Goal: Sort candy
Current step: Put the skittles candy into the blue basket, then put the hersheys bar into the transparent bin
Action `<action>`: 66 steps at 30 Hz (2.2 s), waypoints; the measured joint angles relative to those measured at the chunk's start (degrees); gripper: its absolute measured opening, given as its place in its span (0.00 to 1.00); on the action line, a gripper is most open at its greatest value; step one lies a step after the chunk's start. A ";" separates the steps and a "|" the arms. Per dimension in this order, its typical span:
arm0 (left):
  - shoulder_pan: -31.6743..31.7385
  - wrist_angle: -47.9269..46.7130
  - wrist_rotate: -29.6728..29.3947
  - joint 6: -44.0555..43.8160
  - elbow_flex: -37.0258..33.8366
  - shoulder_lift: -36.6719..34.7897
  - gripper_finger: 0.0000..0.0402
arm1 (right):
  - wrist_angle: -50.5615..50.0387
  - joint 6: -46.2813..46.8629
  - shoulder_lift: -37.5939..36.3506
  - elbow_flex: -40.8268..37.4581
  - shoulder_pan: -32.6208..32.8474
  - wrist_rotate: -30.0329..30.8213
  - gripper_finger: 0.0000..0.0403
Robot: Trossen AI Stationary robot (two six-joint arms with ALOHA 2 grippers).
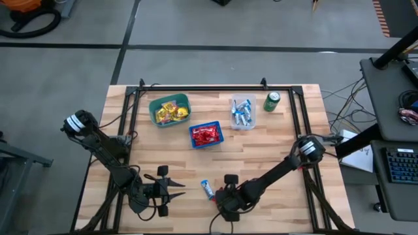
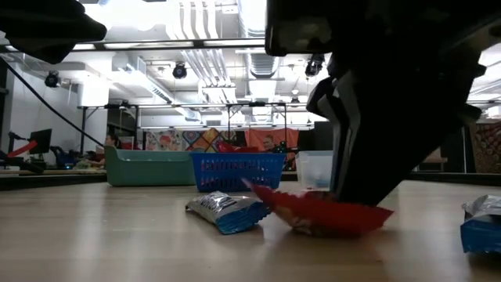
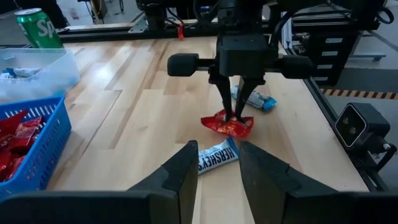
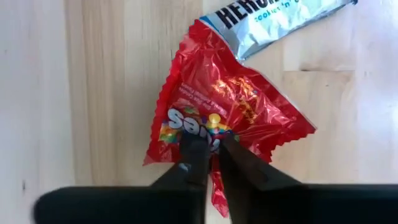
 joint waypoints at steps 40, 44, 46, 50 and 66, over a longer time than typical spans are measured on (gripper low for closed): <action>0.17 0.34 -3.33 -1.54 0.00 0.04 0.25 | 14.70 -19.26 -8.36 -0.58 -35.14 -2.24 0.11; 0.28 0.31 -4.28 -1.52 0.00 0.04 0.25 | 13.68 -18.37 -7.49 -0.58 -35.30 -1.87 0.25; 0.28 0.35 -4.51 -1.52 0.00 0.04 0.25 | 12.71 -18.26 -7.73 -0.58 -35.32 -1.79 0.31; 0.28 0.37 -4.68 -2.04 0.00 0.07 0.25 | 8.60 -15.21 -11.60 -0.56 -34.45 -3.14 0.42; 1.98 2.14 -2.79 2.96 1.08 0.09 0.34 | -6.26 -2.20 -19.86 -1.78 -10.97 -14.51 0.46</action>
